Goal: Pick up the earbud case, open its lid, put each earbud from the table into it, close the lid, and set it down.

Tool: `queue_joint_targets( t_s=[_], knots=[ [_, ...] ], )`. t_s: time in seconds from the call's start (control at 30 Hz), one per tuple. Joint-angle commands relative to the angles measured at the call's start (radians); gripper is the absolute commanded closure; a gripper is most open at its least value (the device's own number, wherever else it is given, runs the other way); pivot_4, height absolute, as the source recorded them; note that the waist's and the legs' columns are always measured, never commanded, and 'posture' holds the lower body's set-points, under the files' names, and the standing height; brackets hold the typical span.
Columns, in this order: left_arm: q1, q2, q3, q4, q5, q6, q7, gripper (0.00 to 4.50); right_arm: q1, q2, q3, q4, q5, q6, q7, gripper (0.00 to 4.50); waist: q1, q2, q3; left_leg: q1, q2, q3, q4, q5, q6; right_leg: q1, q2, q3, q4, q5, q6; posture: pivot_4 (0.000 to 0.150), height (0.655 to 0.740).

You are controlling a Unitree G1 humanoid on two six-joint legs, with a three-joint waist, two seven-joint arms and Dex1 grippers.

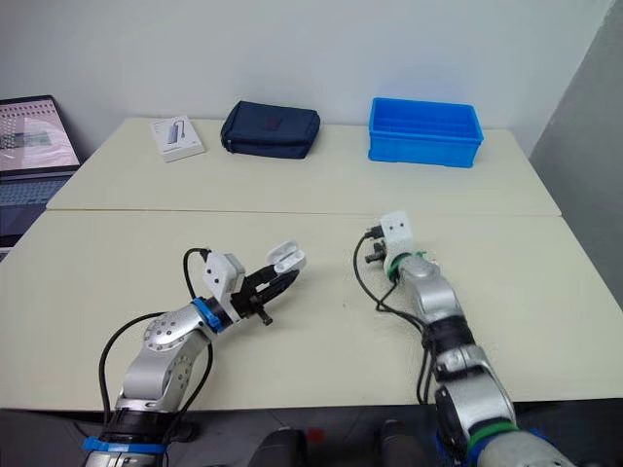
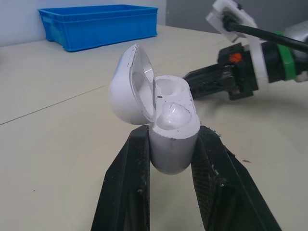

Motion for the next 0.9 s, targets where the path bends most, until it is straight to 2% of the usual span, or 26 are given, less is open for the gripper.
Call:
queue_joint_targets(
  t_s=[0.03,0.1,0.17,0.27,0.37,0.47,0.63,0.9],
  knots=[
    [-0.004,0.005,0.004,-0.031,-0.004,-0.010,0.005,3.69,0.068,-0.134,0.044,-0.275,0.048,0.048,0.203,4.06,0.001,0.001,0.000,0.000,0.000,0.000,0.000,0.000,0.000,0.000,0.000,0.000,0.000,0.000,0.000,0.150,0.7400],
    [0.007,0.005,0.000,-0.047,-0.005,-0.007,0.004,3.69,0.126,-0.256,0.064,-0.396,0.099,0.044,0.363,4.06,0.001,0.001,0.000,0.000,0.000,0.000,0.000,0.000,0.000,0.000,0.000,0.000,0.000,0.000,0.000,0.150,0.7400],
    [0.019,0.006,-0.005,-0.065,-0.007,-0.004,0.002,3.69,0.196,-0.380,0.076,-0.490,0.156,-0.046,0.549,4.06,0.003,0.001,0.001,0.000,0.000,0.000,0.001,0.000,0.000,0.000,0.000,0.000,-0.001,0.000,0.000,0.150,0.7400],
    [0.035,0.008,-0.012,-0.087,-0.007,-0.002,-0.001,3.69,0.261,-0.542,0.063,-0.572,0.230,-0.026,0.728,4.06,0.002,0.000,0.001,0.001,0.000,-0.001,0.000,0.000,0.000,0.001,0.000,-0.001,-0.002,0.000,0.000,0.150,0.7400],
    [0.050,0.009,-0.017,-0.101,-0.006,-0.001,-0.002,3.69,0.316,-0.707,0.078,-0.572,0.209,-0.147,0.908,4.06,0.001,0.000,0.001,0.001,0.000,0.000,0.000,0.000,0.000,0.001,0.000,-0.001,-0.002,0.000,0.000,0.150,0.7400],
    [0.061,0.012,-0.024,-0.112,-0.006,0.005,-0.003,3.69,0.326,-0.802,0.098,-0.483,0.153,-0.286,1.008,4.06,-0.001,0.000,0.001,0.001,-0.001,0.001,0.001,0.000,0.000,0.001,-0.001,0.000,-0.003,-0.001,-0.001,0.150,0.7400],
    [0.057,0.018,-0.026,-0.103,-0.005,0.007,-0.008,3.69,0.310,-0.843,0.124,-0.360,0.092,-0.443,1.098,4.06,-0.001,0.000,0.001,0.001,-0.001,0.001,0.001,0.000,0.000,0.001,0.000,0.000,-0.003,-0.001,-0.001,0.150,0.7400],
    [0.034,0.017,-0.022,-0.099,-0.004,0.004,-0.004,3.69,0.272,-0.809,0.138,-0.257,0.060,-0.498,1.136,4.06,0.001,0.000,0.001,0.001,-0.001,0.001,0.001,0.000,0.000,0.001,0.000,0.000,-0.003,0.000,0.000,0.150,0.7400]
  ],
)
